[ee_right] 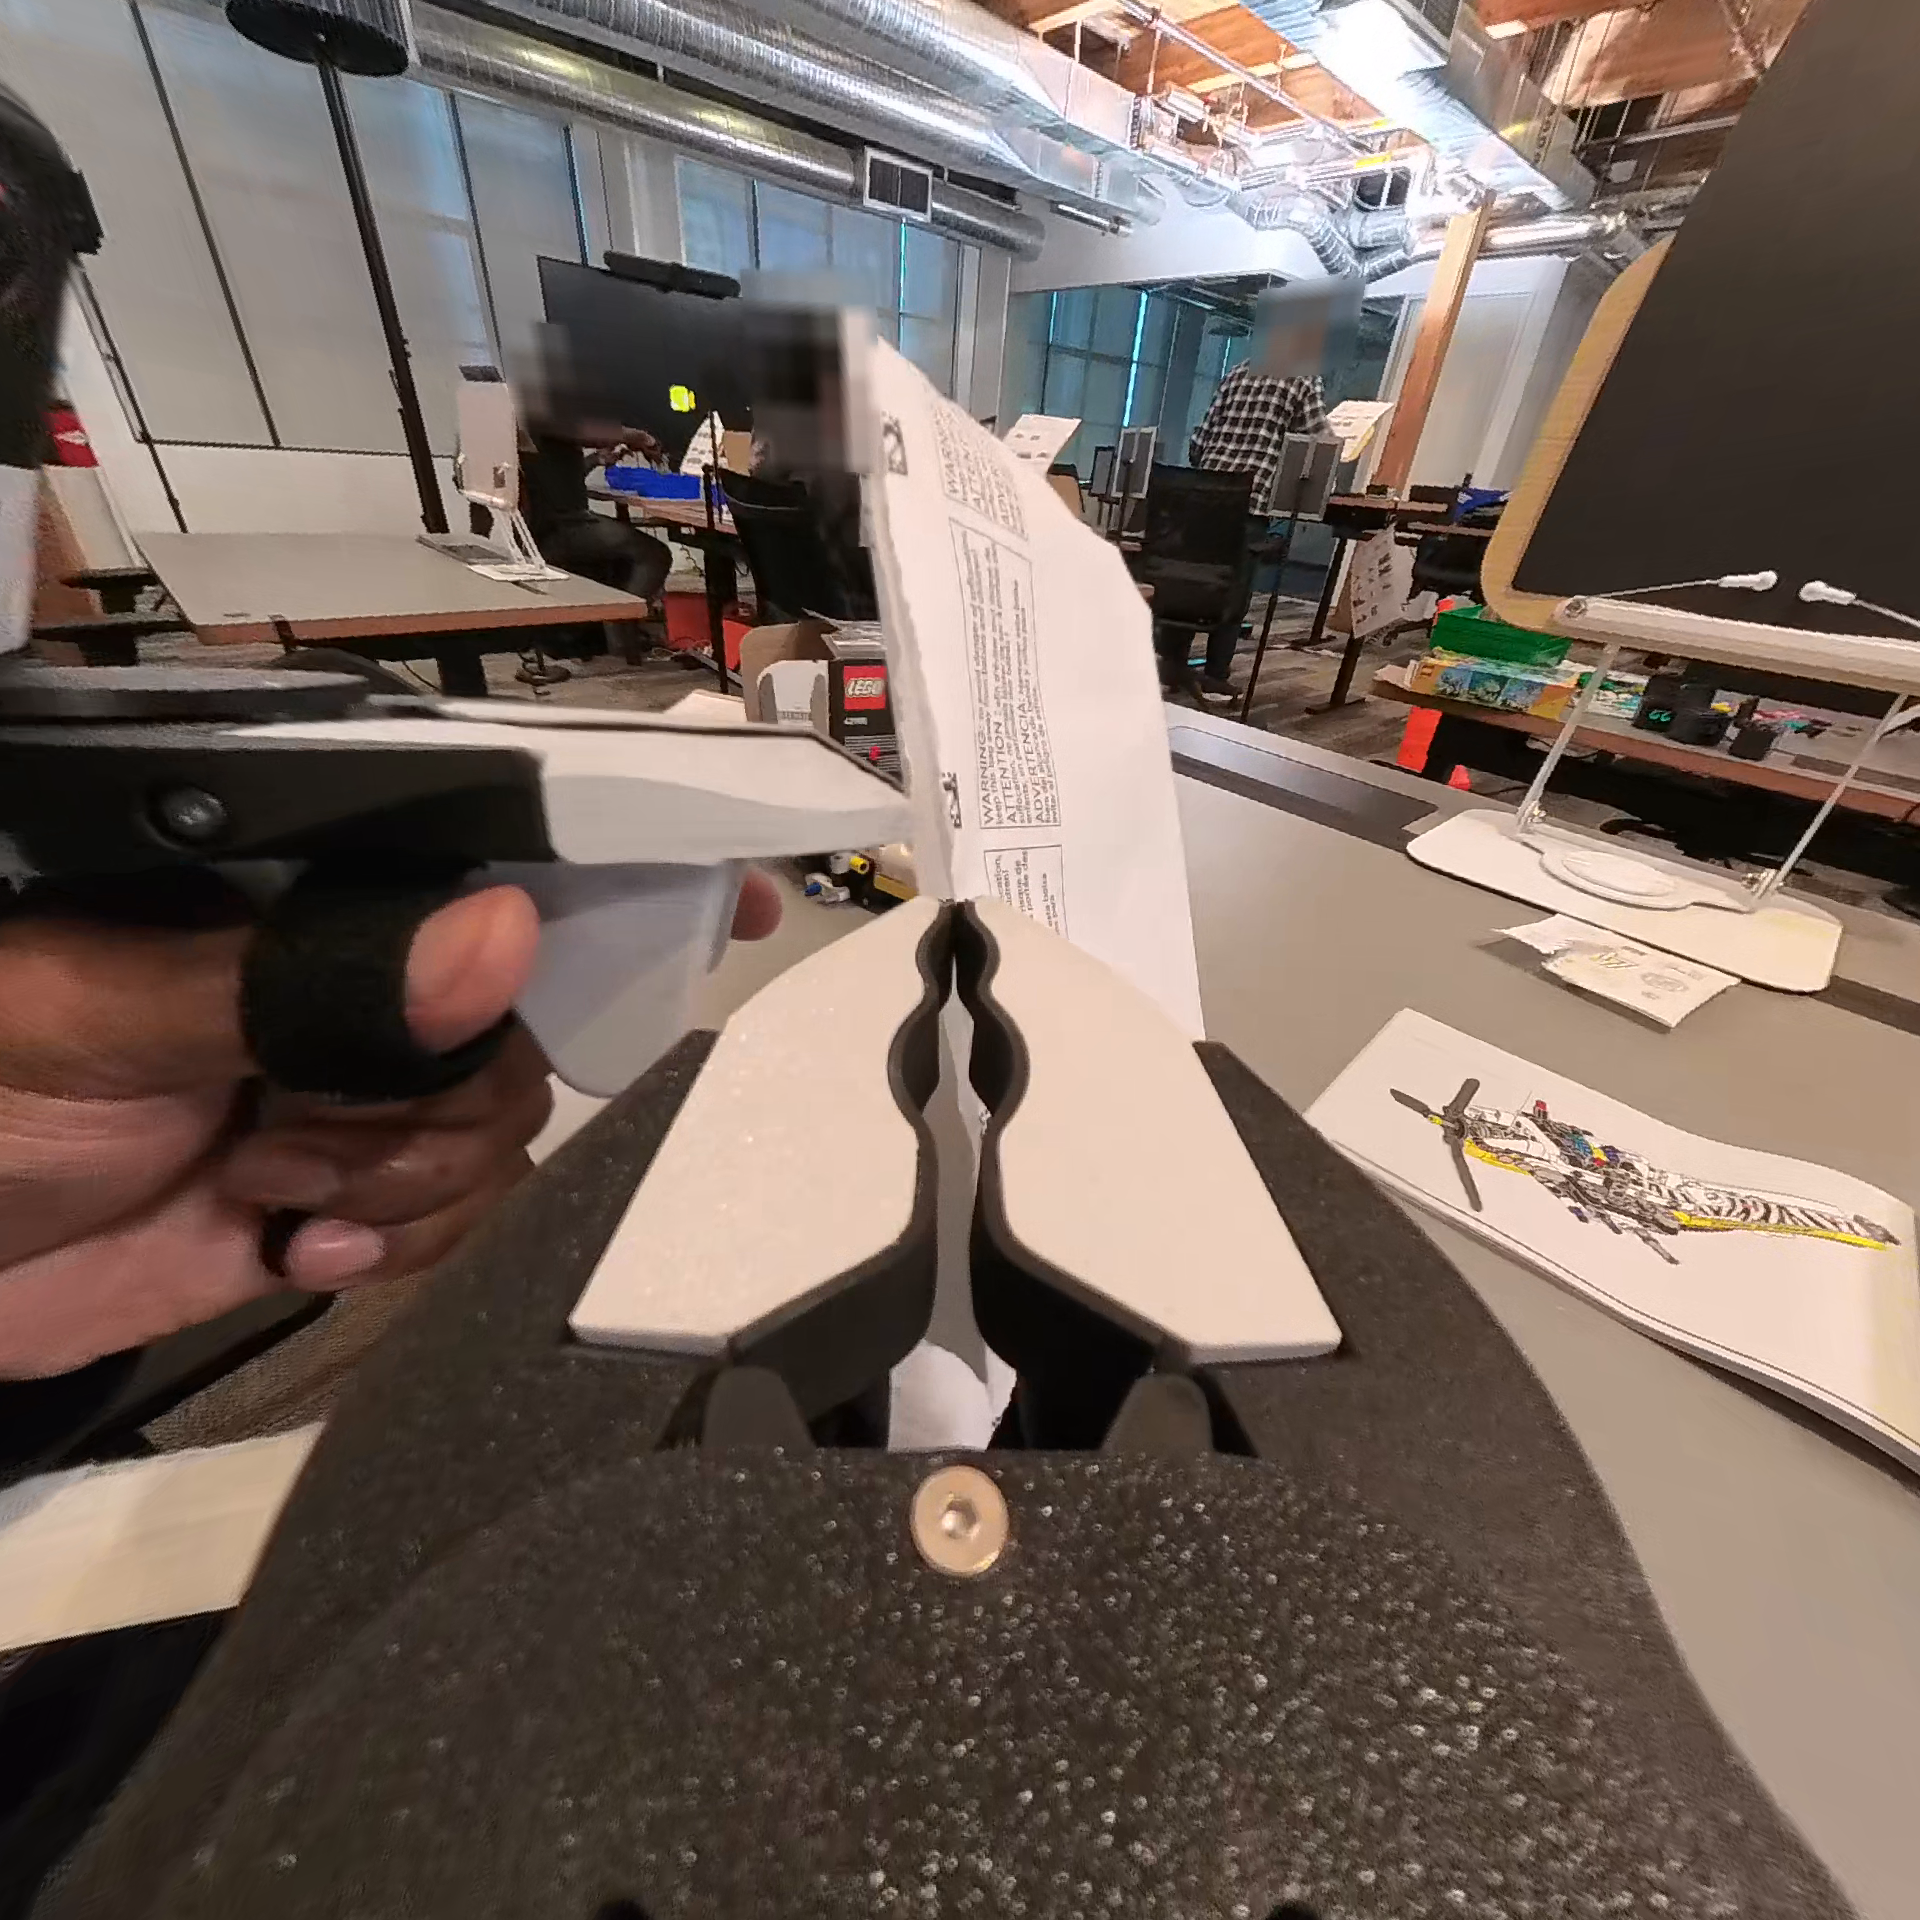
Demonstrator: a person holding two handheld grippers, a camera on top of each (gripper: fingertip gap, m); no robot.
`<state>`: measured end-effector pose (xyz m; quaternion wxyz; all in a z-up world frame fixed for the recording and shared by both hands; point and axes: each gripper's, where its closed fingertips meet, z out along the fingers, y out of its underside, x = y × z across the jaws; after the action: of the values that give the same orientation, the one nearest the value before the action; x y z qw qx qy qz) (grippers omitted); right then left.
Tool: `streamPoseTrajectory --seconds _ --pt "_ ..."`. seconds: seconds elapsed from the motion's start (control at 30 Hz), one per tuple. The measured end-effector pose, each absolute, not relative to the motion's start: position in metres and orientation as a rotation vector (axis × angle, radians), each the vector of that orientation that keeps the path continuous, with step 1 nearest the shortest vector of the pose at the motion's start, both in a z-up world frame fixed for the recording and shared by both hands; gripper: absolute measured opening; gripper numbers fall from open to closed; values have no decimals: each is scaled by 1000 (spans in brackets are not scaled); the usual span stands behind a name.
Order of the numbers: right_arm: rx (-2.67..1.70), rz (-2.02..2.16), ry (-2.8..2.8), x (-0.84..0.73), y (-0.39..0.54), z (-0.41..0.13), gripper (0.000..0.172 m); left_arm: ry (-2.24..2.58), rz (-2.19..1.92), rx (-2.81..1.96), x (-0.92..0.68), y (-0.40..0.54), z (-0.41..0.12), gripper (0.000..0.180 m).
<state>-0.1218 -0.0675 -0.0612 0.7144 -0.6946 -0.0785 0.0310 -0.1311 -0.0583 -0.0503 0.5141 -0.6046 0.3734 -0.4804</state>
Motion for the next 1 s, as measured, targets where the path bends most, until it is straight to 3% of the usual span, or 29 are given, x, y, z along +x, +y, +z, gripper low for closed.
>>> streamPoseTrajectory --seconds 0.17,0.33,0.7,1.0 --pt "-1524 83 -165 -124 -68 -63 0 900 -1164 -1457 -127 -58 -53 30" --pt "-1527 104 -167 -124 -66 -67 0 952 -1194 -1413 -123 -65 -55 9" --pt "-1482 191 -144 -112 -71 -63 0 957 -1192 -1356 -120 -61 -56 1" --pt "-1447 -211 53 -47 -84 -54 0 893 -882 -1359 -135 -26 -62 1"
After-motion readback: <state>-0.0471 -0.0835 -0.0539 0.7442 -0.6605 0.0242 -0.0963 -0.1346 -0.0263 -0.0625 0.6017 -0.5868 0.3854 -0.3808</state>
